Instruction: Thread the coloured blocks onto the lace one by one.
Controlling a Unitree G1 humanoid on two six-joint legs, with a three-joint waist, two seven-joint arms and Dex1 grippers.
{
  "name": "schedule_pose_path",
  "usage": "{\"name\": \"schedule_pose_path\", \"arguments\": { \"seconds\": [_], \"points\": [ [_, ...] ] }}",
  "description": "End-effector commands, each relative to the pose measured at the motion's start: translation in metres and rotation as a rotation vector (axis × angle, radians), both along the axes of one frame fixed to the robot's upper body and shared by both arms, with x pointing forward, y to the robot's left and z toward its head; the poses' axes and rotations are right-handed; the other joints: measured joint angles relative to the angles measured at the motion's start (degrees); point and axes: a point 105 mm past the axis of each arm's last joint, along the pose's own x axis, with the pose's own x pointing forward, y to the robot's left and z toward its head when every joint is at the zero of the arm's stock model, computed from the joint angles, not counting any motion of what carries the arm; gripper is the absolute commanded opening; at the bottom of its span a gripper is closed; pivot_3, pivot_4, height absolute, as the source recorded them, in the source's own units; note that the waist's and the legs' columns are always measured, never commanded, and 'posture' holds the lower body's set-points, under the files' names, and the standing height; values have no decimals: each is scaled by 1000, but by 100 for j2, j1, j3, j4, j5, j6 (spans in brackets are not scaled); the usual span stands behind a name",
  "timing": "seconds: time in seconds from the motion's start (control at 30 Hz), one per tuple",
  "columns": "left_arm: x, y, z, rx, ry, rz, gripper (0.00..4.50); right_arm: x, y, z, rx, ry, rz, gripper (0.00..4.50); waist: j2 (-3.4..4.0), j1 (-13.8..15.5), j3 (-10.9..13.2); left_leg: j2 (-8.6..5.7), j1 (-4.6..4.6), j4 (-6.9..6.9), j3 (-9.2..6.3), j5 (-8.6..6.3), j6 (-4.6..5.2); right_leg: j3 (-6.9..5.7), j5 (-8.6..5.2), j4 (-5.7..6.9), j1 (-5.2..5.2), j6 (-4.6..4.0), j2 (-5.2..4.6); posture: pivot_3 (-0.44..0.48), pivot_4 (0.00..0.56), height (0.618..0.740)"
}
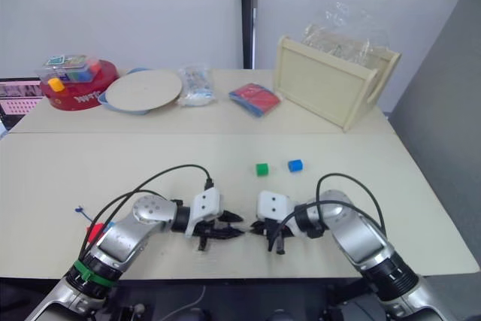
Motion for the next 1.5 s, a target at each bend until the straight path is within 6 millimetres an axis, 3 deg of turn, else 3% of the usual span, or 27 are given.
{"name": "schedule_pose_path", "arguments": {
  "seconds": [0.03, 0.43, 0.63, 0.73, 0.87, 1.07, 1.17, 1.23, 1.37, 1.5],
  "points": [
    [-1, -4, 11, -22, -35, -20, 59, -3, 3, 7, 7, -25, 18, 0, 0, 2, 0, 0, 0, 0, 0, 0, 0, 0, 0, 0, 0, 0, 0, 0, 150, 740],
    [2, -2, 11, -23, -21, -14, 22, -6, 3, 13, 27, -9, 10, 0, 0, 3, 0, 0, 0, 0, 0, 0, 0, 0, 0, 0, 0, 0, 0, 0, 150, 740],
    [3, 4, 13, -41, -12, 11, 0, -4, -10, 32, 143, 5, -140, 2073, 0, 13, 0, 0, -5, 2, -1, 0, 0, 0, 0, 0, 0, 0, -1, 0, 150, 740],
    [3, 9, 14, -49, -4, 29, 0, 9, -32, 37, 220, -6, -335, 3046, 0, 35, 0, -1, -4, 4, -1, 0, 0, 0, 0, 0, 0, 0, -1, 0, 150, 740],
    [2, 14, 15, -54, 3, 52, 0, 24, -64, 27, 313, -45, -649, 4372, -1, 73, 0, -1, -5, 4, 0, 0, 0, 0, 0, 1, 0, 0, -1, 0, 150, 740],
    [0, 18, 15, -56, 12, 78, 0, 41, -80, 10, 408, -172, -1005, 4372, 2, 31, -2, -1, -2, -1, 2, 0, -1, 7, 0, 7, -5, 0, -1, 0, 150, 740],
    [-1, 19, 15, -55, 16, 84, 0, 62, -71, 3, 446, -238, -1117, 4372, 2, -16, -2, -1, -1, -2, 2, 1, -2, 6, 0, 9, -7, 0, -2, 0, 150, 740],
    [-2, 18, 15, -54, 14, 85, 0, 80, -77, 5, 455, -301, -1199, 4372, 4, -56, -2, -1, 7, -6, 3, 4, -8, 9, 0, 17, -6, 0, -1, 0, 150, 740],
    [-4, 19, 15, -53, 12, 95, 0, 112, -88, 10, 491, -342, -1275, 4372, 4, -42, -2, -2, 10, -9, 3, 8, -14, 9, 0, 20, -5, 0, -2, 0, 150, 740],
    [-5, 19, 14, -51, 11, 99, 0, 130, -90, 7, 530, -312, -1303, 4372, 4, -41, -2, -3, 10, -13, 4, 9, -15, 9, 0, 16, -6, 0, -5, 0, 150, 740]
  ]
}}
